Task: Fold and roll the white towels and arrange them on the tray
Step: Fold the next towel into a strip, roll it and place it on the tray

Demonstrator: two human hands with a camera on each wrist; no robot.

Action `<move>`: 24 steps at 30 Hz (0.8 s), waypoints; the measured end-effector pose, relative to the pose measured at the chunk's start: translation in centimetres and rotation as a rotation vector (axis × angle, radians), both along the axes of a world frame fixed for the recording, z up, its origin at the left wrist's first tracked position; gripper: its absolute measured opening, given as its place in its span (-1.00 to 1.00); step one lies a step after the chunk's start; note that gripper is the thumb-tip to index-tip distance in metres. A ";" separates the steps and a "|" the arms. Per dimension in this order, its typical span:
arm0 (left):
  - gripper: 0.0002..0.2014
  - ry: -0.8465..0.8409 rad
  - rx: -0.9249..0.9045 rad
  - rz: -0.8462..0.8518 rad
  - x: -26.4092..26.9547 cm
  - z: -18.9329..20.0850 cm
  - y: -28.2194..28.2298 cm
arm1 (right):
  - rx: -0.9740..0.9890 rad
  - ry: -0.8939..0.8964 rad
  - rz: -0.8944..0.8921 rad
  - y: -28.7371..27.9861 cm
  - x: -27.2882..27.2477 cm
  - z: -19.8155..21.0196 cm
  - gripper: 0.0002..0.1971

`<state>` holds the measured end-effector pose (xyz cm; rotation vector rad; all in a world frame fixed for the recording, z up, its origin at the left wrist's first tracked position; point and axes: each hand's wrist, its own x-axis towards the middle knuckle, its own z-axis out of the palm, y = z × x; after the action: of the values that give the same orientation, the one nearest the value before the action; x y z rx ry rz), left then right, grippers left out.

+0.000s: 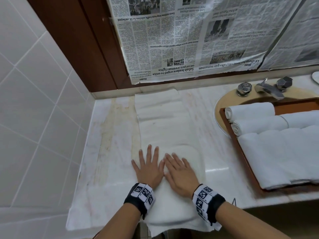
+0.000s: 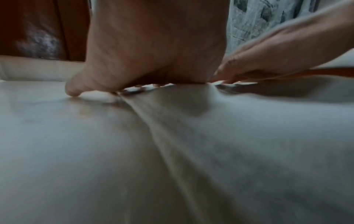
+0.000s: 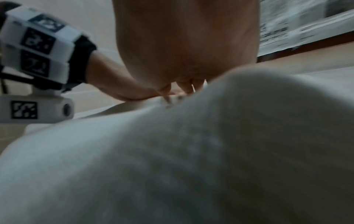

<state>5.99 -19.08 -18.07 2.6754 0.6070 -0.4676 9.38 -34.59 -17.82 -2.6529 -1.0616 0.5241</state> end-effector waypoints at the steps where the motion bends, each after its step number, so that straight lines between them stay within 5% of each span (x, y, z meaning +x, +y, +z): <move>1: -0.40 0.002 0.012 -0.001 0.1 -0.2 -0.1 | 0.007 -0.023 0.010 0.2 -0.1 -0.3 -0.35; 4: -0.38 0.006 0.040 0.029 0.1 -0.7 1.1 | -0.098 -0.013 -0.043 -0.7 0.8 -0.6 -0.34; 11: -0.37 -0.051 0.005 0.087 -1.1 -0.2 2.2 | -0.158 0.019 -0.274 -3.5 0.7 1.3 0.10; 15: -0.44 -0.139 -0.011 -0.066 -0.8 -0.2 -0.5 | 0.062 -0.045 -0.163 -1.0 0.8 0.9 -0.31; 20: -0.43 -0.111 0.031 -0.137 -1.2 -1.6 -1.5 | -0.084 -0.032 -0.085 -0.2 1.9 -0.2 -0.37; 24: -0.42 -0.107 0.064 -0.109 -3.0 -1.6 -0.1 | -0.126 -0.030 -0.217 -4.0 2.4 -1.0 -0.38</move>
<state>2.96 -19.17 -19.62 2.7838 0.4541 -0.3362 11.77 -38.62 -18.82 -2.8485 -0.7572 0.5232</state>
